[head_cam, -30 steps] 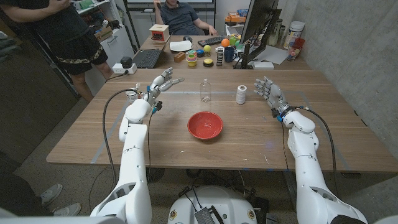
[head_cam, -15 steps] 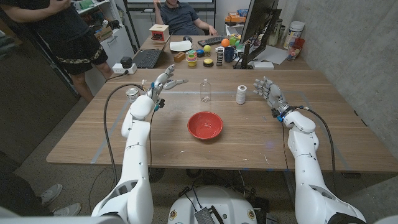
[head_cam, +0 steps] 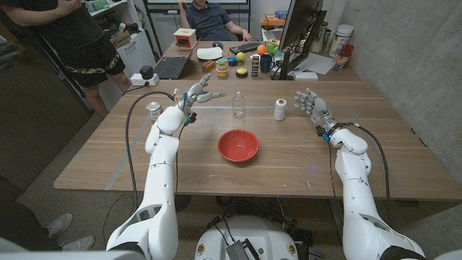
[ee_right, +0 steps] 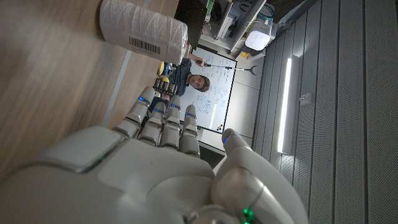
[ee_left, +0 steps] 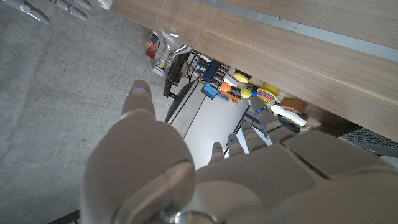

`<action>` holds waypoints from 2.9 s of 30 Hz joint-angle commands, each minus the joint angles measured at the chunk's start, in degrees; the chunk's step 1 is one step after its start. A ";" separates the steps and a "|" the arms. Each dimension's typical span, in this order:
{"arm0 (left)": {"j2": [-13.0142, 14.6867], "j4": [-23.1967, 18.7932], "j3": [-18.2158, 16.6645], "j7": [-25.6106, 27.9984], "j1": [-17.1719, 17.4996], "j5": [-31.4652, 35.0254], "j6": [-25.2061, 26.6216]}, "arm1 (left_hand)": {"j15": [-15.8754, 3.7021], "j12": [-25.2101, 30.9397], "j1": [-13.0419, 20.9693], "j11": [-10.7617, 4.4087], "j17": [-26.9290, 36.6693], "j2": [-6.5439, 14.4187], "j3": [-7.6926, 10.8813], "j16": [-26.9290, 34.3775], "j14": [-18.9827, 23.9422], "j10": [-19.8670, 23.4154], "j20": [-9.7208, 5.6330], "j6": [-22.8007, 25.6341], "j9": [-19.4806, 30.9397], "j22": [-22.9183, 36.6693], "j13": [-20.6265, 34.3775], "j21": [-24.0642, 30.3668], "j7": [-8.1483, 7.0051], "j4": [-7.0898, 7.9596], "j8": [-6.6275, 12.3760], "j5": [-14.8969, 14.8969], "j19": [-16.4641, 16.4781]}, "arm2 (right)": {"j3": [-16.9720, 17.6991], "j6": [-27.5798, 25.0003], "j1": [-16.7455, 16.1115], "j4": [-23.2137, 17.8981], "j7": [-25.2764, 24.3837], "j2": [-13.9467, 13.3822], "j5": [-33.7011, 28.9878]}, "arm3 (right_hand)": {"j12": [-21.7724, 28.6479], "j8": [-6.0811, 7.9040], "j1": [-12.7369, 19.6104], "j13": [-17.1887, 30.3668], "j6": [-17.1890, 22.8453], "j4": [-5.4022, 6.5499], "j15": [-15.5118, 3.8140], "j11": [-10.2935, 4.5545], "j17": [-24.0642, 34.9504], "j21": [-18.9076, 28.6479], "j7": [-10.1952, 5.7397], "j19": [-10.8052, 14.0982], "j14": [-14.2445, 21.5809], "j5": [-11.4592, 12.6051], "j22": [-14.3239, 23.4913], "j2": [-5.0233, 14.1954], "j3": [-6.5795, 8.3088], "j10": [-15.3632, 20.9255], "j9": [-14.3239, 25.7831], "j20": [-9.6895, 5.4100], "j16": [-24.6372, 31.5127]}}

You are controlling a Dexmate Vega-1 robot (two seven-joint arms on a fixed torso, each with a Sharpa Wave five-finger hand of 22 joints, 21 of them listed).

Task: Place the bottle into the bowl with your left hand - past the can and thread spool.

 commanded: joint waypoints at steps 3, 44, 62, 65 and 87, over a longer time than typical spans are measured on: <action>0.76 0.61 2.17 -0.06 -1.02 2.78 1.03 | 0.26 0.05 0.34 0.47 0.16 -0.20 -0.52 -0.13 -1.57 -1.92 -0.13 -5.61 0.16 0.32 0.31 -0.79 0.56 0.06 -0.11 0.39 -1.51 | 0.59 0.24 0.61 1.20 0.74 -0.42 0.07 | 0.34 0.41 -0.43 0.31 0.24 -0.02 0.11 0.13 0.21 -0.29 0.15 0.58 0.29 0.32 0.12 -0.18 -0.28 0.40 0.28 -0.27 0.27; 2.49 9.98 8.78 -0.50 -7.53 6.78 2.95 | 1.69 0.46 -0.88 2.21 0.58 0.40 -3.39 0.27 -6.48 -7.50 -0.03 -12.14 0.40 0.57 0.74 -3.73 2.02 1.49 0.25 0.86 -4.76 | 1.75 3.53 4.19 8.28 2.36 -1.92 0.24 | 0.31 0.38 -0.79 0.31 0.11 0.01 0.19 -0.05 0.16 -0.83 0.13 0.74 0.40 0.40 0.13 -0.38 -0.57 0.31 0.27 -0.15 0.26; 2.19 12.32 10.06 0.77 -7.94 7.04 3.38 | 1.79 0.73 -0.26 2.45 0.60 0.82 -3.80 0.47 -7.17 -8.21 0.03 -13.24 0.43 0.61 0.83 -4.24 2.46 1.43 0.46 1.13 -4.90 | 2.38 3.94 4.87 9.33 3.71 -2.74 0.60 | 0.33 0.36 -1.00 0.31 0.02 0.03 0.33 -0.05 0.16 -1.07 0.21 0.88 0.48 0.41 0.14 -0.49 -0.73 0.34 0.27 -0.06 0.27; 2.21 12.92 10.50 1.18 -8.05 7.50 3.58 | 1.90 0.80 -0.13 2.67 0.61 0.91 -3.86 0.54 -7.17 -8.25 0.13 -13.27 0.44 0.62 0.84 -4.31 2.53 1.42 0.53 1.18 -4.88 | 2.54 3.93 4.88 9.36 3.89 -2.80 0.75 | 0.32 0.37 -1.02 0.32 0.05 0.03 0.35 0.05 0.16 -1.07 0.20 0.95 0.52 0.41 0.14 -0.51 -0.75 0.33 0.27 -0.05 0.28; 1.13 19.37 13.69 4.86 -10.75 8.96 3.84 | 2.08 1.28 0.69 2.63 0.59 1.39 -4.29 0.85 -7.08 -8.00 0.11 -12.61 0.44 0.64 0.89 -4.59 2.97 1.33 1.12 1.48 -4.23 | 3.42 3.74 4.76 9.65 6.33 -4.10 1.86 | 0.32 0.28 -1.35 0.32 -0.24 0.07 0.42 -0.11 0.17 -1.38 0.14 1.00 0.42 0.42 0.15 -0.84 -1.08 0.31 0.27 0.12 0.23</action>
